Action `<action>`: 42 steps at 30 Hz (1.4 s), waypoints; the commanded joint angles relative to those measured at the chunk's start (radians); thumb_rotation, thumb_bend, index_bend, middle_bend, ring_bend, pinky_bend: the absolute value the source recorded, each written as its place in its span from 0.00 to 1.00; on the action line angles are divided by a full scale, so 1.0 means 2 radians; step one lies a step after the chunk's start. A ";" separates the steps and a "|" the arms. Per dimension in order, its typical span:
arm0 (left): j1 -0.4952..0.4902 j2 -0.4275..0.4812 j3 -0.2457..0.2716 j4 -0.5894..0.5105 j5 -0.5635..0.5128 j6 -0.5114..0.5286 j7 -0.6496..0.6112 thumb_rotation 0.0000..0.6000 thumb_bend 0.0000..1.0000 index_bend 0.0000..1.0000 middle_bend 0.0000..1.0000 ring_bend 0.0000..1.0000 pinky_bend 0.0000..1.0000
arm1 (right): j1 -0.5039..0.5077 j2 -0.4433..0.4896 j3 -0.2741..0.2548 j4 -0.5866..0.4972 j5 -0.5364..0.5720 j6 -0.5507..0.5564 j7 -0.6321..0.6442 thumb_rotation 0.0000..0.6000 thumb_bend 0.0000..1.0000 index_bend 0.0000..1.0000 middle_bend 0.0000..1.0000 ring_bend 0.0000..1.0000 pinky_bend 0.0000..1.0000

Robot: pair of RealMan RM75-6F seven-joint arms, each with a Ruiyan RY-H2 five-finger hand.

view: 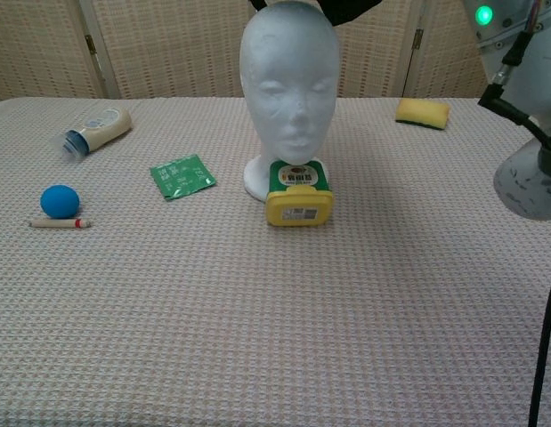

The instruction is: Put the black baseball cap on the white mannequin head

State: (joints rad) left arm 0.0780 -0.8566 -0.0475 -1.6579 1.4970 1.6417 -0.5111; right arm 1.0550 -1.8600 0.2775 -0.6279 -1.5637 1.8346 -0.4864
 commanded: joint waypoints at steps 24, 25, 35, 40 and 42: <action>0.003 0.001 0.000 -0.004 -0.001 0.002 0.004 1.00 0.22 0.00 0.00 0.00 0.12 | -0.061 -0.051 -0.077 0.045 -0.072 0.027 0.034 1.00 0.58 0.96 0.82 0.77 0.90; 0.004 0.001 0.000 -0.004 -0.001 0.002 0.004 1.00 0.22 0.00 0.00 0.00 0.12 | -0.063 -0.053 -0.079 0.049 -0.073 0.026 0.036 1.00 0.58 0.96 0.82 0.77 0.90; 0.003 0.002 0.000 -0.004 0.000 -0.001 0.000 1.00 0.22 0.00 0.00 0.00 0.12 | -0.074 -0.077 -0.100 0.085 -0.090 0.014 0.037 1.00 0.58 0.96 0.82 0.77 0.90; 0.004 0.003 0.000 -0.004 -0.002 0.000 -0.005 1.00 0.22 0.00 0.00 0.00 0.12 | -0.078 -0.089 -0.107 0.104 -0.093 0.003 0.035 1.00 0.58 0.96 0.81 0.77 0.90; 0.005 0.003 -0.001 -0.004 -0.003 0.000 -0.007 1.00 0.22 0.00 0.00 0.00 0.12 | -0.083 -0.094 -0.107 0.111 -0.089 -0.005 0.026 1.00 0.55 0.96 0.78 0.76 0.90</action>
State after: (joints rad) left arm 0.0869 -0.8504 -0.0482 -1.6654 1.4911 1.6417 -0.5244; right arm 0.8960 -2.0407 0.0648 -0.4141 -1.7465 1.8356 -0.4229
